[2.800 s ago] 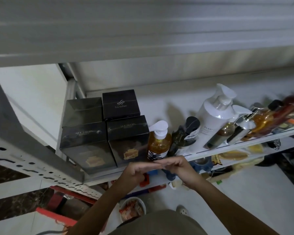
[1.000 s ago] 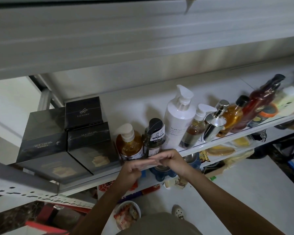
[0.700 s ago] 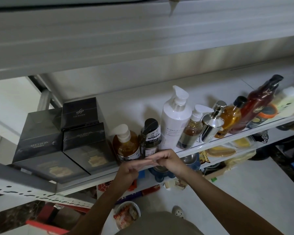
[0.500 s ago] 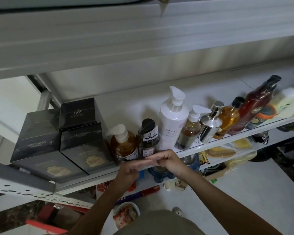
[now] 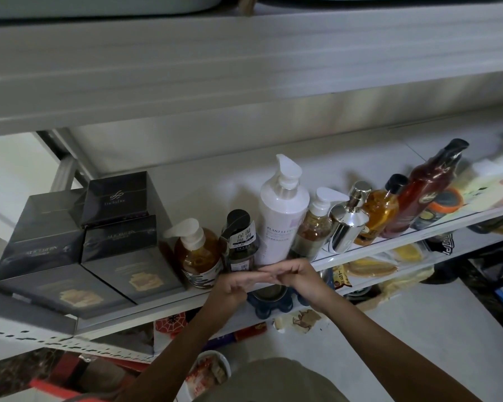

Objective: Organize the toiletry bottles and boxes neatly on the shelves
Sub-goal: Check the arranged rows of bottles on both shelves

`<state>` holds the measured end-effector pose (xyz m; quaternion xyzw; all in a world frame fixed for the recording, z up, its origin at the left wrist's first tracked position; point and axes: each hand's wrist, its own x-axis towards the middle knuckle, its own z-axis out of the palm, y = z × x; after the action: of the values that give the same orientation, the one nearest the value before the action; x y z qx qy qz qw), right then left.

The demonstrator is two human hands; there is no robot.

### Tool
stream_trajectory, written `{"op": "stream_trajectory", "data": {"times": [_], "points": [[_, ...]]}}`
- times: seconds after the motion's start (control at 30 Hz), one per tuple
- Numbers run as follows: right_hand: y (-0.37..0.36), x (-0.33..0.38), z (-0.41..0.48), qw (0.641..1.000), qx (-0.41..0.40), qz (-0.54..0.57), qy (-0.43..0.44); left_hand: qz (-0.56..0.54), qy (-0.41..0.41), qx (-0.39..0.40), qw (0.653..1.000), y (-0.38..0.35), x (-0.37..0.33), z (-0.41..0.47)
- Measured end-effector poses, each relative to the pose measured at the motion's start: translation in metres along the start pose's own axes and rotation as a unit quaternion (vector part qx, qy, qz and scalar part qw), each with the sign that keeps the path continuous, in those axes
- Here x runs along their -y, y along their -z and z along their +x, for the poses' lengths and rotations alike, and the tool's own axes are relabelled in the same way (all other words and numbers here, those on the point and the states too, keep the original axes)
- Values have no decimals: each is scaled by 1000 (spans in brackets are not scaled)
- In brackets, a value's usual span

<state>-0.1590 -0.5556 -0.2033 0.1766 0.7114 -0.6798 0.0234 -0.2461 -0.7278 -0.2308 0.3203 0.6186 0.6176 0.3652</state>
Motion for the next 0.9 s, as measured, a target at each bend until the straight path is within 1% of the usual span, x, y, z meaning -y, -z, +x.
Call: {"op": "stream_trajectory", "data": {"times": [0.2,0.4,0.6,0.7,0.77,0.9], "points": [[3,0,6,1000,6,4,-6,12,-5,-7,1000,-2,-3,2],[5,0,11,1000,6,-9,1,-12,0,-20,1000,-3,-6,3],[6,-1,9,1000,14,-13,4,-24,-18,-35,999,-6,-3,5],[14,-4,6,1000,14,-4,1,-23,-11,-23,999,-12,0,8],[23,-7,2,1000,11,-1,0,-18,-3,-1,1000,-18,3,13],[44,-6,-6,1000,-14,-6,-14,-28,-22,17,999,-38,-2,28]]}}
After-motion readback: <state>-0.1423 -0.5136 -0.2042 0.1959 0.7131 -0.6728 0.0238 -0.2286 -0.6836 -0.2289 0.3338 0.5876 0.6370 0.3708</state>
